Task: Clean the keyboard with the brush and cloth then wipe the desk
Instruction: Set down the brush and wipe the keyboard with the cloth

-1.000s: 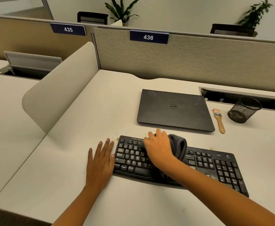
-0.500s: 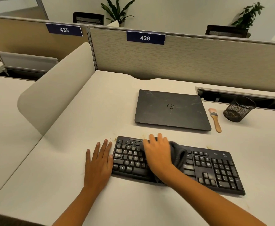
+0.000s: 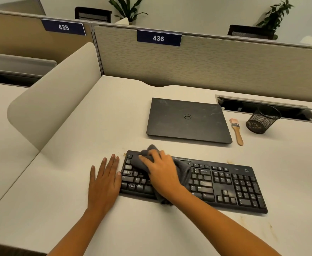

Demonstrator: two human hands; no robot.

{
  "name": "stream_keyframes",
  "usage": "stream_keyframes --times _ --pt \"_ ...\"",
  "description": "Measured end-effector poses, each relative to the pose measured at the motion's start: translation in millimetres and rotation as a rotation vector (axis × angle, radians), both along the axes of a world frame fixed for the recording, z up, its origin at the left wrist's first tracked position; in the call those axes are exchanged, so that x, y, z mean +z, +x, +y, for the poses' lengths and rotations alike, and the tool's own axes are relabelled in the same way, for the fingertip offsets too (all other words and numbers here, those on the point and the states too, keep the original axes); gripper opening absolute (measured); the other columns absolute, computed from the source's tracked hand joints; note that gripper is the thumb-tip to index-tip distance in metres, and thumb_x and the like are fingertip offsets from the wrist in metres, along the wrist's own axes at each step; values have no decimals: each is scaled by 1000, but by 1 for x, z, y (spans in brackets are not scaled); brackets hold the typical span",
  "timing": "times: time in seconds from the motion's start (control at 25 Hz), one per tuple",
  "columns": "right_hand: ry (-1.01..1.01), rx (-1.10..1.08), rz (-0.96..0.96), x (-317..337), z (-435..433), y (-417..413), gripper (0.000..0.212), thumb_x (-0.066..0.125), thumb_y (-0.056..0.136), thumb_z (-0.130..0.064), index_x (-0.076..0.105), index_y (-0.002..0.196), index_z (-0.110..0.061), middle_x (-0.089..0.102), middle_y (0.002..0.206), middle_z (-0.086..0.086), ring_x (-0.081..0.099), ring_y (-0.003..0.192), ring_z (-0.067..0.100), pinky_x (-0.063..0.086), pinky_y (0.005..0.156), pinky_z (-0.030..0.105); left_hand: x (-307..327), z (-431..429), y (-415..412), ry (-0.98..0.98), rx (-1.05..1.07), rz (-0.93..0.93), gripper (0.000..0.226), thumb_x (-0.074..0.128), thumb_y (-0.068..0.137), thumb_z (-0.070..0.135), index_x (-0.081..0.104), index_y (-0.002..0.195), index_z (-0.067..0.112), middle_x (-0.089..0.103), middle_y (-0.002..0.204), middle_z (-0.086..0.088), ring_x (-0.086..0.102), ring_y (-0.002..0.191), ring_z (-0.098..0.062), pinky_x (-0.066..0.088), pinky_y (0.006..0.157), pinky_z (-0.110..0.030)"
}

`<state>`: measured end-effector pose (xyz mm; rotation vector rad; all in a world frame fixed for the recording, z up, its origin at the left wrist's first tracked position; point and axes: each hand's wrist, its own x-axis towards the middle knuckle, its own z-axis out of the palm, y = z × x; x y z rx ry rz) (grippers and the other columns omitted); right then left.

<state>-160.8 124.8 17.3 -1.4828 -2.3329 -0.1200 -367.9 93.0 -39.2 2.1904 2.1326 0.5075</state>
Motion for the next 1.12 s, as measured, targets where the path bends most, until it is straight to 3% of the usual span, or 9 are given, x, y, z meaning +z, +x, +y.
stream_keyframes --times 0.16,0.36,0.56,0.64,0.72,0.8,1.0,1.04,1.12 --pt "-34 -152 39 -8 -24 82 51 58 82 -21 56 132 -27 56 119 4 48 97 22 43 75 33 -1 0 -1 -3 -5 -15 59 12 101 39 30 153 19 30 158 3 25 147 -21 17 117 -51" --pt "-88 -446 75 -6 -49 171 57 66 83 -10 54 136 -27 53 126 10 49 104 30 46 83 43 0 0 0 -6 -9 -26 62 7 100 43 26 154 19 27 159 3 21 148 -21 14 118 -51" --pt "-173 -980 114 9 -52 215 48 58 91 -18 51 138 -22 44 133 18 42 111 38 40 90 48 1 -1 0 -11 -5 -21 61 10 100 40 29 153 18 30 158 1 26 146 -23 19 116 -54" --pt "-177 -845 159 10 -48 187 50 61 90 -19 51 138 -22 43 133 16 43 113 35 43 90 45 1 -1 0 -14 -6 -21 60 11 100 40 31 152 17 32 157 0 28 146 -24 20 116 -55" --pt "-179 -466 143 3 -52 164 52 64 89 -20 50 139 -25 44 133 9 43 114 28 44 91 38 1 -1 1 -18 -6 -16 61 10 100 40 30 153 18 31 158 1 27 146 -24 19 116 -54" --pt "-175 -288 151 1 -59 179 54 66 86 -13 53 137 -27 47 130 7 44 112 27 43 91 38 1 -1 0 -16 -8 -13 61 10 100 40 29 153 17 30 158 1 27 146 -24 19 116 -55" --pt "-163 -1044 350 7 -64 241 45 58 91 -11 55 135 -20 45 128 17 42 112 38 44 90 51 2 -1 0 -14 -10 -14 61 10 100 39 29 153 18 30 158 1 26 146 -24 19 116 -54" --pt "-164 -1021 332 8 -59 228 46 59 91 -12 54 136 -21 44 129 16 42 113 37 44 90 50 2 -1 0 -14 -15 -10 61 11 100 39 30 153 18 30 158 0 26 146 -24 19 116 -55" --pt "-145 -709 262 4 -55 196 49 60 90 -13 52 137 -23 45 132 12 42 115 33 45 91 45 2 -2 -1 -15 -22 -1 61 10 100 40 29 153 18 29 158 0 25 146 -25 19 116 -55"
